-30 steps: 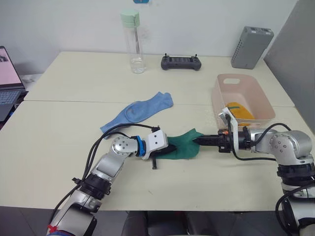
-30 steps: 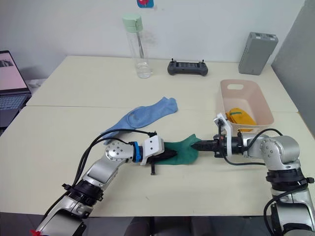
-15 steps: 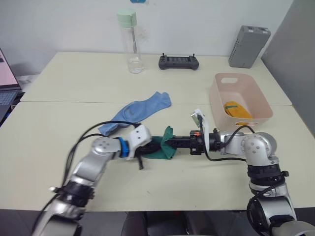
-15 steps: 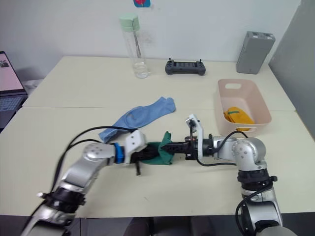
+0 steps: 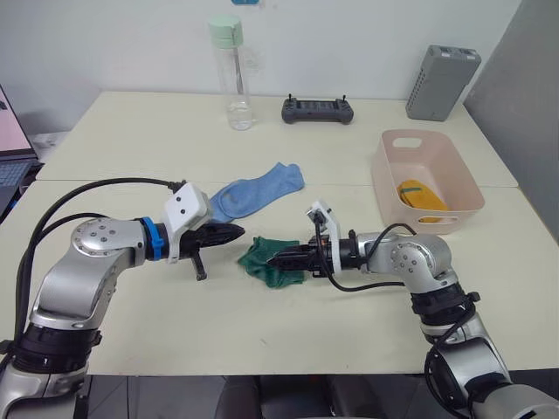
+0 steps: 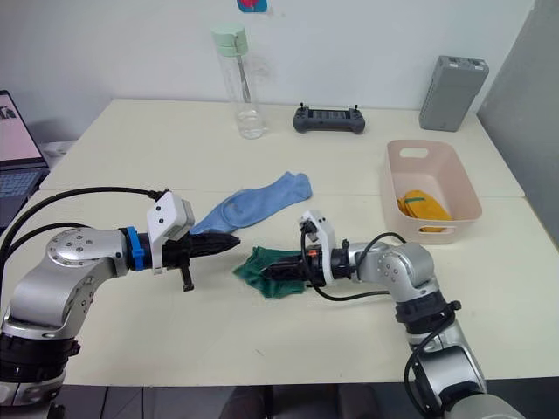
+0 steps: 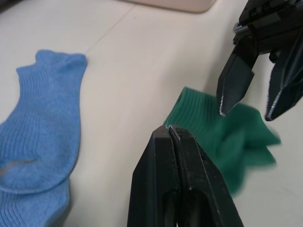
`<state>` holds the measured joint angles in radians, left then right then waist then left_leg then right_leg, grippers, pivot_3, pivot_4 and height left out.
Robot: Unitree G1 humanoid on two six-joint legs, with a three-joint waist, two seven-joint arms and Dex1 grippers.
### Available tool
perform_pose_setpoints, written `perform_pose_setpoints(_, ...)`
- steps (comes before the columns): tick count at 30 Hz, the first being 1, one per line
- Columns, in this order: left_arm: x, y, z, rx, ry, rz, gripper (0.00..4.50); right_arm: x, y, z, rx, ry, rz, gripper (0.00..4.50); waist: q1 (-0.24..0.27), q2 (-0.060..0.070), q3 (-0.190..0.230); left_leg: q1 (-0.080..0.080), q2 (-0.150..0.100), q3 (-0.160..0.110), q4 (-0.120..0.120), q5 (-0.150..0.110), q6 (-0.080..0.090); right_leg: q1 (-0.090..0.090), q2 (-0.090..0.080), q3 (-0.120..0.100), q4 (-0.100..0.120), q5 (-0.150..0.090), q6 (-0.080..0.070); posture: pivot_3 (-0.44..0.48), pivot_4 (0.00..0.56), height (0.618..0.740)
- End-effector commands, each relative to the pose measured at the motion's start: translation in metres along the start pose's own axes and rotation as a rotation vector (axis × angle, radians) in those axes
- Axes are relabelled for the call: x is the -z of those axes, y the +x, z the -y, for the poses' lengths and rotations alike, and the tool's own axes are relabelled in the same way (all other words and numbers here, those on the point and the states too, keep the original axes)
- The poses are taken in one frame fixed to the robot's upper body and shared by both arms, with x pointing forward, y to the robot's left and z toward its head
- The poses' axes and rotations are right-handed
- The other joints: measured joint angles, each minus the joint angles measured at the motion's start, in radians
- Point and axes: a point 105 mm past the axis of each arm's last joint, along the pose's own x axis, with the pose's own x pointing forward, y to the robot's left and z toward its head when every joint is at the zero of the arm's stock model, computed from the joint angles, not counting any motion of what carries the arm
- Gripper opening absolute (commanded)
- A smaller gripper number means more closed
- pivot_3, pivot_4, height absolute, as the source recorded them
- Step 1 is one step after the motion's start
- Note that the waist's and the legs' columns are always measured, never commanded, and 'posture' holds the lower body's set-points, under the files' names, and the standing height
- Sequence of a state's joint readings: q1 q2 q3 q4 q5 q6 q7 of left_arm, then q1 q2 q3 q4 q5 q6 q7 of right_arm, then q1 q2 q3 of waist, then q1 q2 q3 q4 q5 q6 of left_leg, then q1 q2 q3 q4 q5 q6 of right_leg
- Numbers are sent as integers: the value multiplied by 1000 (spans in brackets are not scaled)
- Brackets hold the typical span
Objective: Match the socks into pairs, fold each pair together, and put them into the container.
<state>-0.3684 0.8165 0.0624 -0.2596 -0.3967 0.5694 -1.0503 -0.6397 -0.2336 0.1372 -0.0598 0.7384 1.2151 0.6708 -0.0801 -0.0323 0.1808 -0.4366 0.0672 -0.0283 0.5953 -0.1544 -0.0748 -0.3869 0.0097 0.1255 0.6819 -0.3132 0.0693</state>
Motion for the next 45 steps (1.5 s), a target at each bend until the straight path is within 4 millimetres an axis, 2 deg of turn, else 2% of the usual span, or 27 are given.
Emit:
perform_pose_setpoints(1,-24,3,8,41,-18,105,0,-24,-17,-19,-45,-58,88,3603,-1,0,0,0,0,0,0,0,0,0,0,0,0,0,0,0,150,740)
perform_pose_setpoints(3,-22,11,26,111,-44,106,0,-23,-27,-16,-7,-59,101,4278,-2,0,0,0,0,0,0,0,0,0,0,1,0,0,0,0,150,740)
perform_pose_setpoints(4,-19,14,30,127,-46,95,0,-21,-30,-13,13,-53,104,4453,-2,0,0,0,0,0,-1,0,0,0,0,1,0,0,0,0,150,740)
perform_pose_setpoints(6,-5,19,41,158,-36,47,0,-15,-38,-4,67,-29,99,4453,-2,0,0,0,0,0,-2,0,0,0,0,0,-1,0,-1,0,150,740)
perform_pose_setpoints(10,51,27,48,157,85,-149,0,8,-46,17,197,7,40,4453,-2,0,0,0,0,1,-2,0,0,-1,0,1,0,1,-5,0,150,740)
perform_pose_setpoints(14,69,31,38,104,126,-182,0,14,-39,19,207,14,21,4453,-4,0,0,0,0,2,-2,0,0,-2,0,2,0,1,-5,0,150,740)
perform_pose_setpoints(17,81,29,37,112,127,-222,0,21,-32,24,219,28,-6,4453,-4,0,0,1,0,2,-2,0,0,-1,0,2,0,0,-2,0,150,740)
perform_pose_setpoints(22,86,26,39,102,99,-209,0,27,-21,32,213,38,-24,4453,-4,0,0,1,0,2,-2,0,0,-1,0,2,0,-1,-2,0,150,740)
perform_pose_setpoints(25,85,24,39,94,91,-201,0,25,-2,31,162,71,-24,4453,-11,0,0,2,1,3,-2,0,0,-1,0,2,0,0,-2,0,150,740)
perform_pose_setpoints(28,85,24,38,85,97,-202,0,24,15,27,120,65,-33,4453,-11,0,-1,3,4,2,-2,0,0,-1,3,2,1,1,-3,0,150,740)
perform_pose_setpoints(32,80,24,36,68,101,-186,0,23,39,10,25,45,-41,4453,-9,0,-1,3,5,2,-2,0,0,-1,4,1,1,1,-4,0,150,740)
perform_pose_setpoints(36,75,24,36,60,99,-168,0,24,42,11,30,39,-32,4453,-8,0,-1,3,5,2,-2,0,0,-1,4,1,1,1,-4,0,150,740)
perform_pose_setpoints(41,71,24,34,42,96,-143,0,21,39,12,29,10,-8,2829,-6,0,-1,3,5,2,-2,0,0,-1,4,1,1,1,-4,0,150,740)
perform_pose_setpoints(45,65,25,35,52,84,-110,0,18,35,10,21,13,13,1330,-6,0,0,2,5,2,-2,0,0,-2,4,1,1,1,-4,0,150,740)
